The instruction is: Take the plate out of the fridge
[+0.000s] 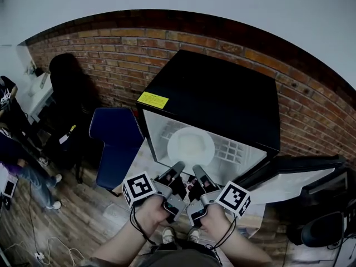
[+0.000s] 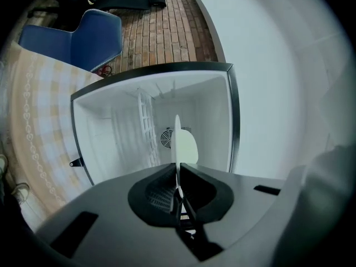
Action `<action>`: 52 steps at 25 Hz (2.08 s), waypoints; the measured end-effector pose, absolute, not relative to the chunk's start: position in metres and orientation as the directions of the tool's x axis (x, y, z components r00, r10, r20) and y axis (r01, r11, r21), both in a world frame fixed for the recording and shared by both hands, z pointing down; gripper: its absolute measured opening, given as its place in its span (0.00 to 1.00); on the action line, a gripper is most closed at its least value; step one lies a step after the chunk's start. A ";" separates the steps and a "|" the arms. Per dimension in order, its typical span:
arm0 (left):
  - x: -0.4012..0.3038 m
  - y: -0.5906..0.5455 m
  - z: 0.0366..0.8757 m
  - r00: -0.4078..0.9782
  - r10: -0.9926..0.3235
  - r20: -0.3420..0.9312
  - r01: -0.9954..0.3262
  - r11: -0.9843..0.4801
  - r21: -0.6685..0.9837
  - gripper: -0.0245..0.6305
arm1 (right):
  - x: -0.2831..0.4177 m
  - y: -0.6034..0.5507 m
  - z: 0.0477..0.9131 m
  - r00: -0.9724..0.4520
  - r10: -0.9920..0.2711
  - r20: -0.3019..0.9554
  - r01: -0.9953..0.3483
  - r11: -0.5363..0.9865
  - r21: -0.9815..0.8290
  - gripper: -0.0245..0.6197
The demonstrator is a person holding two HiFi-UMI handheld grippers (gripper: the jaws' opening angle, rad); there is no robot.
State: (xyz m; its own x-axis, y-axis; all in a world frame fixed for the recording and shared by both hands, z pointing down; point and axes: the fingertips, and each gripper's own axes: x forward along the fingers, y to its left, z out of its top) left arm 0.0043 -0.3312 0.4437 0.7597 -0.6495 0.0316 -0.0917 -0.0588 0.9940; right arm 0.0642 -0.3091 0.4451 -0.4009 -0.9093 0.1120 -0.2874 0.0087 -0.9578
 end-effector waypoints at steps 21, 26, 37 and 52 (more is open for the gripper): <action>-0.079 -0.306 0.408 0.623 -0.782 -0.015 -0.089 -0.089 0.992 0.09 | -0.017 -0.298 0.411 -0.587 -0.808 0.048 -0.238 0.115 -0.964 0.10; -0.102 -0.301 0.412 0.583 -0.812 -0.009 -0.093 -0.078 0.993 0.09 | -0.037 -0.296 0.418 -0.627 -0.775 0.075 -0.259 0.117 -0.959 0.10; -0.140 -0.289 0.438 0.524 -0.851 0.025 -0.110 -0.039 0.993 0.09 | -0.078 -0.288 0.440 -0.698 -0.711 0.082 -0.215 0.099 -0.972 0.10; -0.151 -0.281 0.477 0.515 -0.855 0.064 -0.097 0.016 0.995 0.09 | -0.089 -0.283 0.478 -0.724 -0.676 0.140 -0.237 0.052 -0.970 0.10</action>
State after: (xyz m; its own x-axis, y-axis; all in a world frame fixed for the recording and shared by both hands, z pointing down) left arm -0.1507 -0.2811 0.4770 0.5152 -0.8547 0.0641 -0.0974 0.0159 0.9951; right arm -0.0889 -0.2828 0.4784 -0.7238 -0.6756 0.1403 -0.2366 0.0520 -0.9702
